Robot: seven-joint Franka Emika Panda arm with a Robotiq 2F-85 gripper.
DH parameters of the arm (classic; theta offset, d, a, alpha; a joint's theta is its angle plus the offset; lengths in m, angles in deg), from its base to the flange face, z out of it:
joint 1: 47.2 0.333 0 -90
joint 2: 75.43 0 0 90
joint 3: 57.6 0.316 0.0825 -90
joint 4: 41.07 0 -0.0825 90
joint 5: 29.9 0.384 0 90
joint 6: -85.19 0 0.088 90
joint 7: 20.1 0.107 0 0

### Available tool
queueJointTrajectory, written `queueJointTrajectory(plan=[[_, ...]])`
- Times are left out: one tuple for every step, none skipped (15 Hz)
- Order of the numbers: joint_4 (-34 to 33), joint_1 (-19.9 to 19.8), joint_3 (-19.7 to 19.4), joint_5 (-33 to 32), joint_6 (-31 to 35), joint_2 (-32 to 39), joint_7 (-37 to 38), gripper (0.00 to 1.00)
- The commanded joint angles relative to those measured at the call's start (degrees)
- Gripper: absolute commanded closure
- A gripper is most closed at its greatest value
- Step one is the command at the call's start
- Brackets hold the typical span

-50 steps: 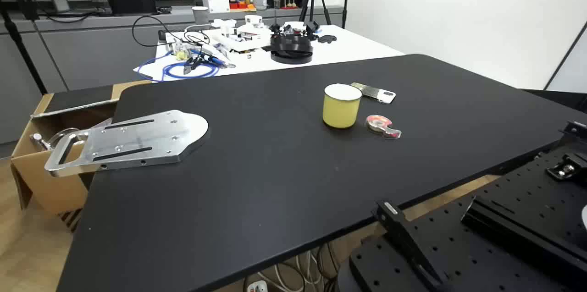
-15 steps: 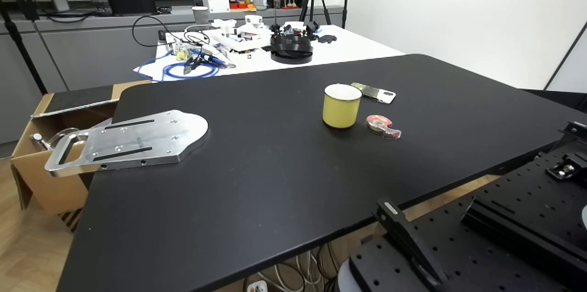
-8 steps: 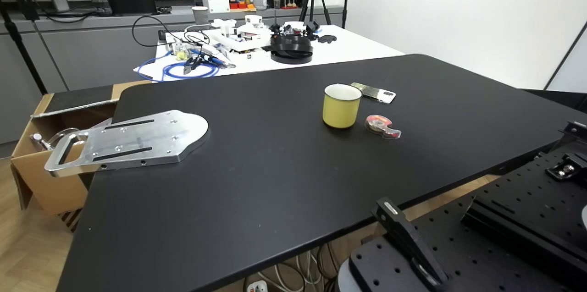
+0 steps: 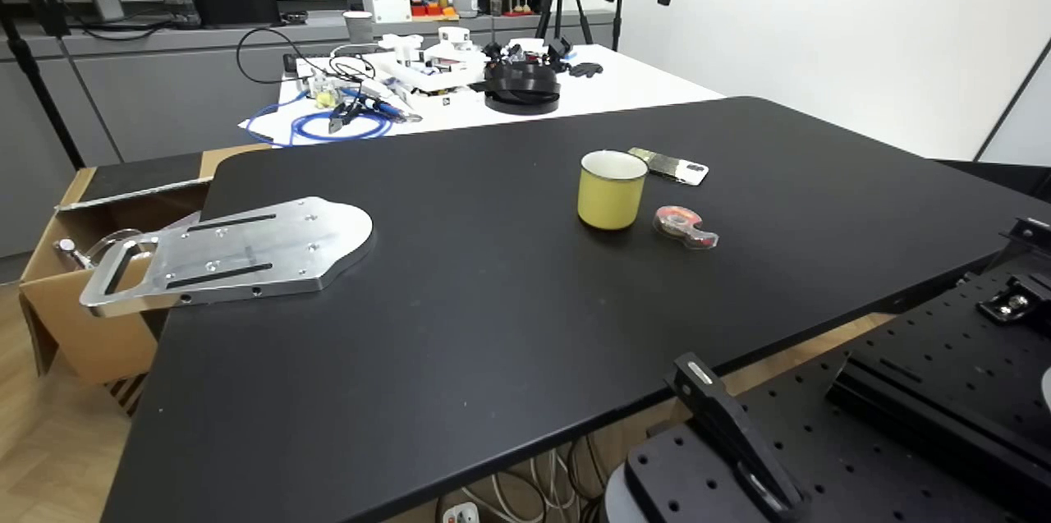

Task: Pick up the pen from the table and put it in the yellow cup. Pick up the pen from the yellow cup and put it on the table

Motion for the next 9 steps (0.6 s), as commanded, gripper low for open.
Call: queueJointTrajectory(plan=[[-0.1, 0.1, -0.1, 0.0, -0.1, 0.0, 0.0, 0.00], [-0.1, 0.1, -0.1, 0.0, -0.1, 0.0, 0.0, 0.00], [-0.1, 0.1, -0.1, 0.1, -0.1, 0.0, 0.0, 0.00], [-0.1, 0.1, -0.1, 0.1, -0.1, 0.0, 0.0, 0.00], [-0.1, 0.1, -0.1, 0.1, -0.1, 0.0, 0.0, 0.00], [-0.1, 0.1, -0.1, 0.1, -0.1, 0.0, 0.0, 0.00], [-0.1, 0.1, -0.1, 0.2, -0.1, 0.0, 0.0, 0.00], [-0.1, 0.1, -0.1, 0.2, -0.1, 0.0, 0.0, 0.00], [-0.5, 0.1, -0.2, 0.3, 0.4, 0.3, 0.9, 0.00]])
